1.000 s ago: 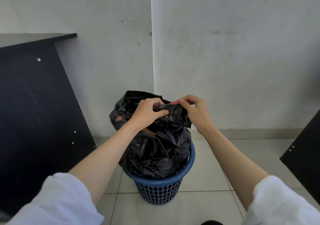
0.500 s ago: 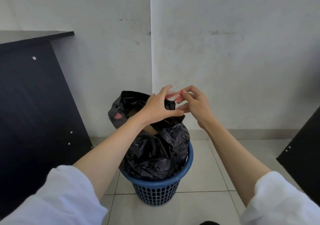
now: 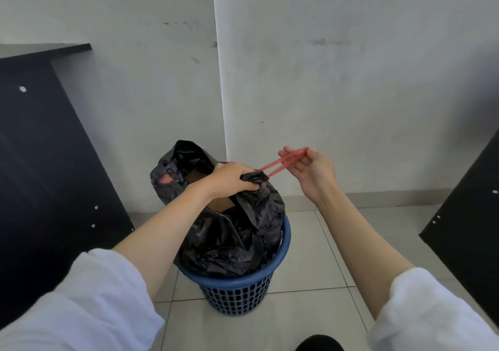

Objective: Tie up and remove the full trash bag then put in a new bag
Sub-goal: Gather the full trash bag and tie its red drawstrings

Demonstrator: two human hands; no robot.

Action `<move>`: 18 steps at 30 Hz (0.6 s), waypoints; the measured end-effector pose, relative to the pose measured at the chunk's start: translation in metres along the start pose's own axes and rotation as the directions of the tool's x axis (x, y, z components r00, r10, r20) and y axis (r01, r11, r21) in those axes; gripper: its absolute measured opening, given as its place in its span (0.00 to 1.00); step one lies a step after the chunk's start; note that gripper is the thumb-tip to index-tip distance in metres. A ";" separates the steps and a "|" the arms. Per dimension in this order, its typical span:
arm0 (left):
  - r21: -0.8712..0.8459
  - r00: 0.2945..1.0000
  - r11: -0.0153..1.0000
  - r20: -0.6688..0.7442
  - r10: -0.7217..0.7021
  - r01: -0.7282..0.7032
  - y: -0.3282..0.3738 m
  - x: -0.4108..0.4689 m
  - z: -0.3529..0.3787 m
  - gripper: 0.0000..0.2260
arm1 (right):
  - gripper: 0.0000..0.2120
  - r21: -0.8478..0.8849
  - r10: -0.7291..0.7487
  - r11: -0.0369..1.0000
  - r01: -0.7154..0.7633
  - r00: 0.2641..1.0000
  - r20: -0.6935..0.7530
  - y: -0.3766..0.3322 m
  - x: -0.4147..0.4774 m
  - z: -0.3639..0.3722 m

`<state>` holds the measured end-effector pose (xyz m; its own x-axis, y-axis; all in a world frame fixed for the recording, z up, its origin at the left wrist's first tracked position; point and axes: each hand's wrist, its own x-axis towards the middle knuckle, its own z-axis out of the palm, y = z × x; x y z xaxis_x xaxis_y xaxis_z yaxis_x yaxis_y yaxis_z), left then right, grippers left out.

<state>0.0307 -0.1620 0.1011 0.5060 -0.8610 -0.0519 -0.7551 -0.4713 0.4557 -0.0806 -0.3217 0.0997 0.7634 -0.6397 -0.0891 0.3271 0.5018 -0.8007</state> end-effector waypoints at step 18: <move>0.164 0.994 0.985 -0.103 -0.039 0.056 -0.049 -0.013 -0.046 0.17 | 0.10 -0.115 -0.144 0.986 0.122 0.968 -0.203 -0.019 0.040 -0.001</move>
<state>0.0806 -0.1191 0.1201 0.5753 -0.8177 0.0218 -0.7838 -0.5434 0.3005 -0.0573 -0.3574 0.1111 0.5791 -0.8101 -0.0914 0.3520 0.3496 -0.8682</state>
